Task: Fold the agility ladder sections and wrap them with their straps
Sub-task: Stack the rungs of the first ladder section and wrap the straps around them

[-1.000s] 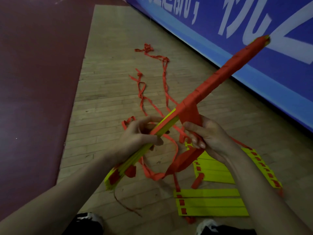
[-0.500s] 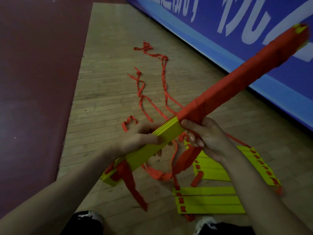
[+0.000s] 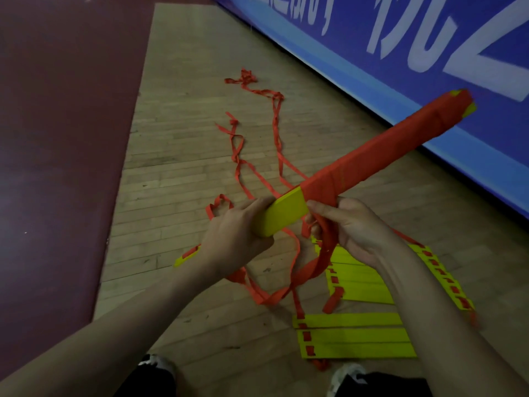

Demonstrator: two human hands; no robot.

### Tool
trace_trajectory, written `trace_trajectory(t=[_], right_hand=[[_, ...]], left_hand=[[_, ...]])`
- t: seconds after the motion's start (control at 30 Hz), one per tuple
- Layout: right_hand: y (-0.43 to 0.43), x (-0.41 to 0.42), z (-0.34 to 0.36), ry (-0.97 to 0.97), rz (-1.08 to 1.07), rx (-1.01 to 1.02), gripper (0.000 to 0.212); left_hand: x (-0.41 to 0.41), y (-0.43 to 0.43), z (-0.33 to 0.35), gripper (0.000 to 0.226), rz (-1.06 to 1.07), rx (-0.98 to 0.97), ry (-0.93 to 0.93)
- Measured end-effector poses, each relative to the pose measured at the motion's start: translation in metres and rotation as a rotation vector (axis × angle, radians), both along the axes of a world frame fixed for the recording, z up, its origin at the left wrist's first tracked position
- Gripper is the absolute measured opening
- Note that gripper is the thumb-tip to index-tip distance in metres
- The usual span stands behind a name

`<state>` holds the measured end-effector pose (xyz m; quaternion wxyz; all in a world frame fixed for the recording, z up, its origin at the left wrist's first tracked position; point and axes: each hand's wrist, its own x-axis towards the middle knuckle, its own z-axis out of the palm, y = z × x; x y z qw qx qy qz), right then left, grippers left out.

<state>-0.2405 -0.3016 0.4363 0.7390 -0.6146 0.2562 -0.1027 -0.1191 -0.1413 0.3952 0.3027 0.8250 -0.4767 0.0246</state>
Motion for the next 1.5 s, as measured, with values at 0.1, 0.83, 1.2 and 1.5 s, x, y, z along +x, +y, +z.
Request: trace_trajectory(t=[0.1, 0.83, 1.2, 1.5], right_hand=[[-0.001, -0.005, 0.000, 0.042, 0.127, -0.008, 0.004], [0.007, -0.012, 0.020, -0.165, 0.160, -0.139, 0.028], [0.008, -0.004, 0.006, -0.113, -0.093, -0.262, 0.022], [0.009, 0.000, 0.006, -0.074, -0.204, -0.191, 0.017]], left_hand=[[0.004, 0.002, -0.001, 0.071, 0.017, 0.004, 0.032], [0.015, 0.012, 0.013, 0.066, -0.271, 0.010, 1.213], [-0.005, 0.003, 0.028, 0.032, -0.240, 0.003, 0.649], [-0.010, -0.003, -0.002, 0.061, 0.017, 0.059, -0.172]])
